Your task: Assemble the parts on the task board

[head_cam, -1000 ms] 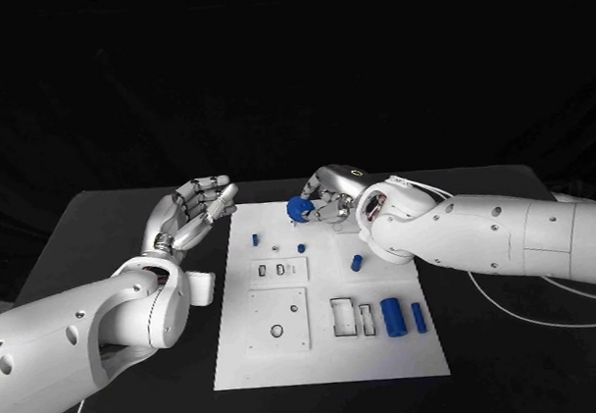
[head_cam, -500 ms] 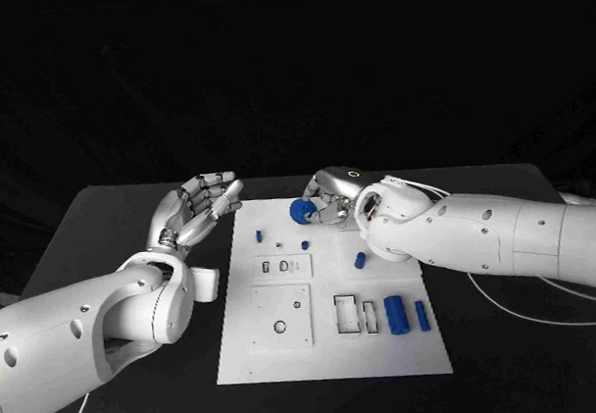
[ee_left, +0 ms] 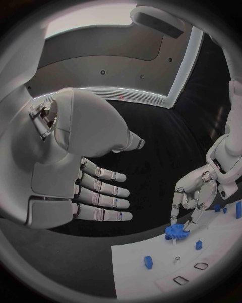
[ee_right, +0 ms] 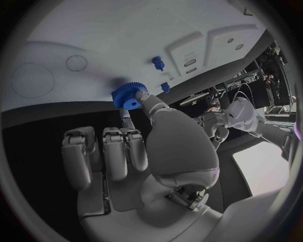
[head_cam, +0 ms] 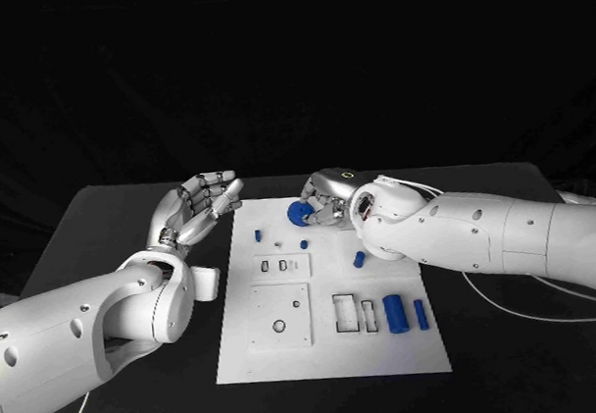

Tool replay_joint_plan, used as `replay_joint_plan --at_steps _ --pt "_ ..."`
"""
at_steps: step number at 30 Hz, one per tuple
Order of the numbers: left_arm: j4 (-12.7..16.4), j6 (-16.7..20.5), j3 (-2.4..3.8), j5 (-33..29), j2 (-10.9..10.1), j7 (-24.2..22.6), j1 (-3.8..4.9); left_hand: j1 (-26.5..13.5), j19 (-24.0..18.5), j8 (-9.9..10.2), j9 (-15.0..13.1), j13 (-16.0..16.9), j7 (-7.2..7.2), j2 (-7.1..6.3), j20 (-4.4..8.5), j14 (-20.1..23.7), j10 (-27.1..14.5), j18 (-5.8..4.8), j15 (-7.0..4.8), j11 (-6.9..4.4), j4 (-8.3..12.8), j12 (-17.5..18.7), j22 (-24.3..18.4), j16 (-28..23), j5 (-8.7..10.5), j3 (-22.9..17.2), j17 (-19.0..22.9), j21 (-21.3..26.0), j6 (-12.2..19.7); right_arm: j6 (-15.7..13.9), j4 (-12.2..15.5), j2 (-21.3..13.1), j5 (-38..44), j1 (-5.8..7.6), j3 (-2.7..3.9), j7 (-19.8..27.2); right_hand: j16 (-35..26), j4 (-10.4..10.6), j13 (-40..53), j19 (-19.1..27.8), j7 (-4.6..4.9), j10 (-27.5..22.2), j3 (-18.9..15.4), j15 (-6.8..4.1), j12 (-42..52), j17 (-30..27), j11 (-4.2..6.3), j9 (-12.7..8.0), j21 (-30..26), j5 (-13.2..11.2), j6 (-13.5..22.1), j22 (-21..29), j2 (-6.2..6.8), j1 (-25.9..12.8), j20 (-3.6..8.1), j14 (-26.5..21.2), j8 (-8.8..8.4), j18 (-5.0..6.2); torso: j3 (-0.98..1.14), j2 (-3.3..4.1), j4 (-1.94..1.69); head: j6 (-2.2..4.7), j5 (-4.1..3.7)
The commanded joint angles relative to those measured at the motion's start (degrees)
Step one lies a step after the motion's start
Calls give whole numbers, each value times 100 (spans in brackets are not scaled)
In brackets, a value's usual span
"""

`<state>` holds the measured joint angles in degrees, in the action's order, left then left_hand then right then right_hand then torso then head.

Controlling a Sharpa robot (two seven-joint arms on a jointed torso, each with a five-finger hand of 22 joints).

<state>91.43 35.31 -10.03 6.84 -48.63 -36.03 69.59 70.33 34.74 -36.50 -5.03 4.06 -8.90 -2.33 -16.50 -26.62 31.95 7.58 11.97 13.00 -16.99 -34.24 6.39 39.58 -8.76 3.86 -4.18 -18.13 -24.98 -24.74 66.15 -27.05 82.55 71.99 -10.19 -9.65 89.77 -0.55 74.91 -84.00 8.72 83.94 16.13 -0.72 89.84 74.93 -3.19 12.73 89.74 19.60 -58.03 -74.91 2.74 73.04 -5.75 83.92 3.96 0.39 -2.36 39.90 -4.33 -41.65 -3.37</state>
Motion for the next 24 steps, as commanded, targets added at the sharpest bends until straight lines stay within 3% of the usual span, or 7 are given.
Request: replay_joint_plan --at_steps 1,9,18,24 --pt "24 -50 5 32 8 -53 8 2 -49 38 2 -6 -660 46 -9 3 15 93 9 1 18 30 -7 -21 -19 -26 9 9 -35 192 -59 55 121 -22 2 -69 23 -4 1509 -600 -167 606 18 29 16 1507 -36 -16 26 -50 -195 -1509 -29 -4 -13 608 11 -39 1 9 -3 -1 -3" --pt "51 -39 5 32 -18 -47 9 2 -49 38 2 -6 -660 46 -9 3 15 93 9 1 18 30 -7 -21 -19 -26 9 9 -35 126 -128 133 151 -90 2 -54 23 2 1509 -600 -166 606 13 30 16 1507 -39 -28 26 -93 -189 -1509 -30 -14 -16 608 -2 -39 2 14 -17 -10 -2" --pt "65 -24 5 32 -35 -40 13 2 -49 38 2 -6 -660 46 -9 3 15 93 9 1 18 30 -7 -21 -19 -26 9 9 -35 119 -110 147 162 -105 2 -39 23 4 1509 -600 -167 606 8 32 16 1507 -39 -46 26 -151 -172 -1509 -28 -22 -20 608 -20 -39 -2 14 4 -41 24" --pt "65 -20 6 32 -28 -36 15 6 -51 40 1 -6 -660 49 -9 2 16 93 9 1 18 31 -8 -22 -20 -24 9 9 -36 123 -125 175 201 -102 3 -85 23 9 1509 -600 -175 606 3 31 16 1507 -34 -93 26 -210 -80 -1509 -21 -33 -23 608 -49 -39 -1 3 -9 -61 8"
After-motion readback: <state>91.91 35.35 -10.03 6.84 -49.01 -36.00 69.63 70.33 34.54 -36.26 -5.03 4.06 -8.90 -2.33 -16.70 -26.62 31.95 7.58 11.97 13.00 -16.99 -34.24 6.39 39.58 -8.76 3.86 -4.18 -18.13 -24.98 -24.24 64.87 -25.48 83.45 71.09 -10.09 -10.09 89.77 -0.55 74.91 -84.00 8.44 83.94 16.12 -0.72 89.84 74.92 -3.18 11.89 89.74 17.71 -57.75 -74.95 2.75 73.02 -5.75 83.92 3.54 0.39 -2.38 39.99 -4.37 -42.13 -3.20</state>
